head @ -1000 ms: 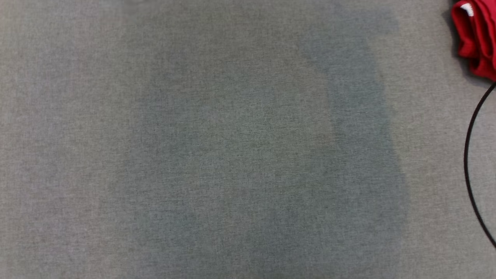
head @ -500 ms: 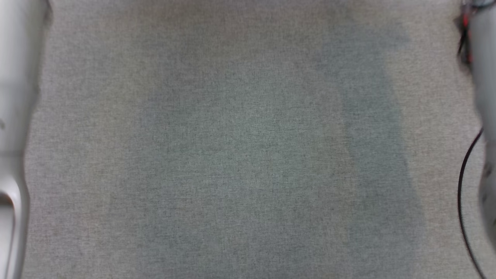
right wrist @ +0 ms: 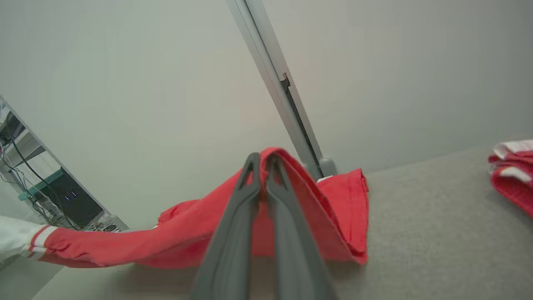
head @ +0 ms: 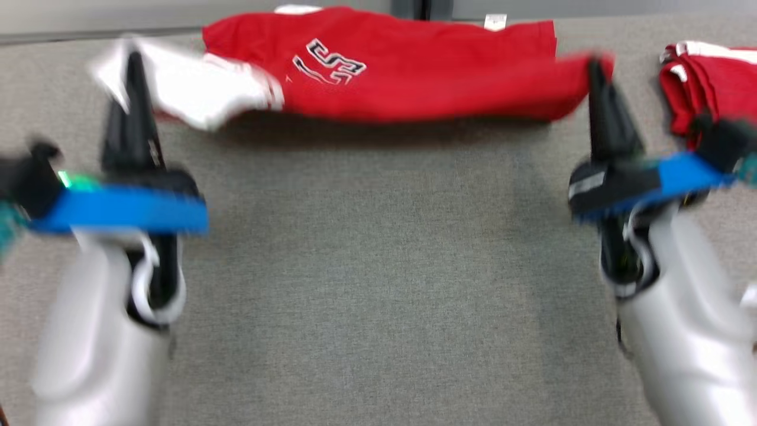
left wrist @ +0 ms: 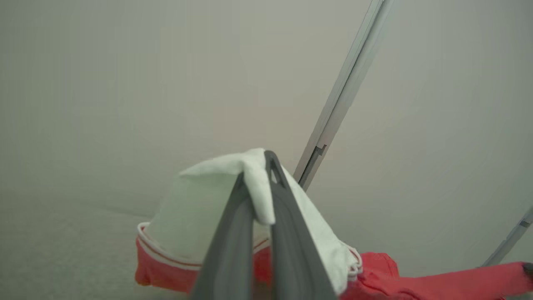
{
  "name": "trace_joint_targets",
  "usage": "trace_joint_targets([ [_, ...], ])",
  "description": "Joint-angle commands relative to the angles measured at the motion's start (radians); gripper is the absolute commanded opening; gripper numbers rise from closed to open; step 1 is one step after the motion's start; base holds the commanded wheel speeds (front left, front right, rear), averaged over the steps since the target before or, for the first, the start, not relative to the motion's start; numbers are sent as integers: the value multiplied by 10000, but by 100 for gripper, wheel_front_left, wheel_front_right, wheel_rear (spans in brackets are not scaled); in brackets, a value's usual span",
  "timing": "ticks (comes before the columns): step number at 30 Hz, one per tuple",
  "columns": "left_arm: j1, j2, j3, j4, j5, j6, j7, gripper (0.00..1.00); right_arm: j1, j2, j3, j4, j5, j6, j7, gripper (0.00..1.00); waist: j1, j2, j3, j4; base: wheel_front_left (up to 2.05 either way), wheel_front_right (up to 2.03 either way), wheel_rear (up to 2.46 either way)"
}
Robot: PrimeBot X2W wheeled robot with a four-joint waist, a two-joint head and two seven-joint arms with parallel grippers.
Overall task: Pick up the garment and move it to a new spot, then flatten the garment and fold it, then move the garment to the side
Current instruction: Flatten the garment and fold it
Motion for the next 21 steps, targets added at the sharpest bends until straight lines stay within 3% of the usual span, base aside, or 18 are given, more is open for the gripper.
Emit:
trace_joint_targets([
  [1, 310, -85, 77, -139, 80, 16, -44, 0, 379, 6, -6, -131, 42, 6, -49, 0, 2, 0, -105, -19, 0, 0, 0],
  [10, 3921, -846, 390, -1118, 399, 168, -44, 0, 3705, 159, -189, -1009, 370, 6, -50, 0, 2, 0, -990, 152, 0, 0, 0],
  [21, 6497, -1390, 320, -1077, 583, 85, -46, 0, 6510, 301, -691, -1618, 334, 6, 104, 0, 2, 0, -1964, 250, 0, 0, 0],
])
